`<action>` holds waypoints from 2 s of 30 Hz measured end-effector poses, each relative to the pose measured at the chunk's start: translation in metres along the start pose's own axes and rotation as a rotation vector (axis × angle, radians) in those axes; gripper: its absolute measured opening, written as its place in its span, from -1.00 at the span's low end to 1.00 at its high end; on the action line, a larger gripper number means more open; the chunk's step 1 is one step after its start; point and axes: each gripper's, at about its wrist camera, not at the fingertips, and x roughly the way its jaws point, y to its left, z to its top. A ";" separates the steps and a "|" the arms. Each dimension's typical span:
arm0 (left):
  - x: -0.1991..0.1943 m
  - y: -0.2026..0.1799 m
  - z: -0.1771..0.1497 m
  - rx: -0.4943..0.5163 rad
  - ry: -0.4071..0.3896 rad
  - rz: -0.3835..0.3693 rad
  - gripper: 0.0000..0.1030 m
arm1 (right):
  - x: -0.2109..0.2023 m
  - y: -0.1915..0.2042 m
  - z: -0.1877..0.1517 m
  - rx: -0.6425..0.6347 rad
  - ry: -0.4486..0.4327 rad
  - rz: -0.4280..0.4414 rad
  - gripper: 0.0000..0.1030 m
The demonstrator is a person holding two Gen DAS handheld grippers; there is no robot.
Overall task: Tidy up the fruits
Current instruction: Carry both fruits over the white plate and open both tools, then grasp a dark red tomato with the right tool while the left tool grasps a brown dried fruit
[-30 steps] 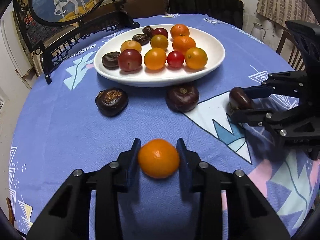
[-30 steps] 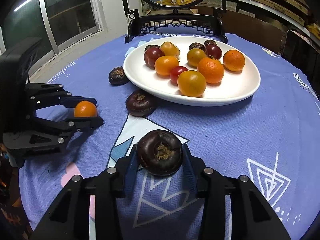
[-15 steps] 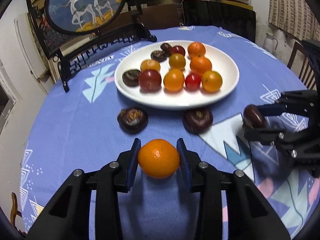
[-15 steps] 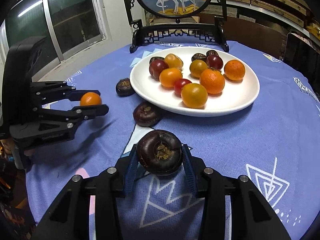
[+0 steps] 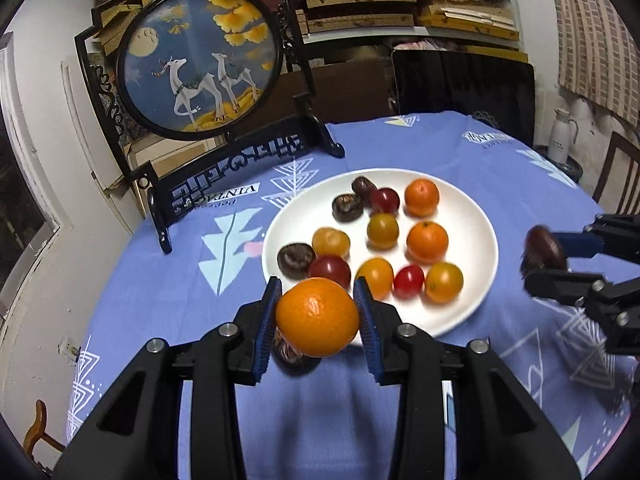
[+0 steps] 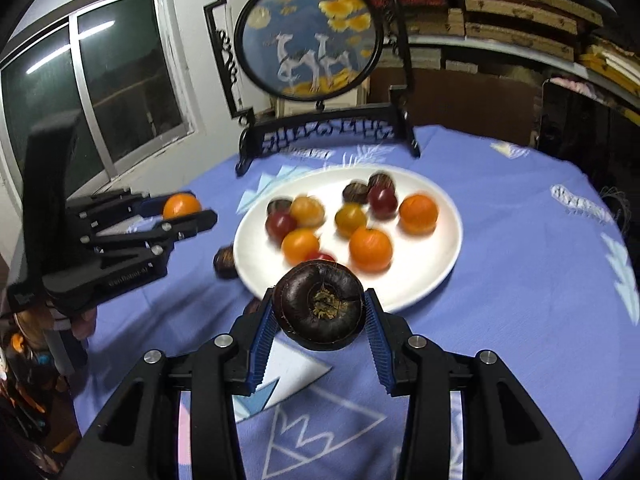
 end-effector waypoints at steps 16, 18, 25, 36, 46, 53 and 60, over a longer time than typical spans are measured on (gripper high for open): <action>0.054 0.011 0.062 -0.096 -0.020 0.004 -0.30 | 0.029 -0.019 0.054 0.001 -0.064 -0.111 -0.16; 0.064 0.011 0.062 -0.112 -0.005 0.002 -0.30 | 0.041 -0.023 0.052 0.015 -0.051 -0.120 -0.16; 0.091 0.004 0.055 -0.099 0.044 -0.009 -0.30 | 0.076 -0.031 0.058 0.009 -0.016 -0.158 -0.16; 0.090 0.013 0.052 -0.124 0.022 -0.021 0.53 | 0.076 -0.041 0.056 0.084 -0.037 -0.108 0.23; 0.047 0.064 0.019 -0.204 0.011 0.001 0.68 | 0.034 -0.002 0.008 0.046 0.005 -0.006 0.34; 0.015 0.075 -0.035 -0.115 0.051 0.039 0.71 | 0.056 0.054 -0.039 -0.044 0.156 0.003 0.33; -0.007 0.073 -0.069 -0.019 0.053 0.029 0.72 | 0.095 0.077 -0.033 -0.025 0.241 -0.060 0.18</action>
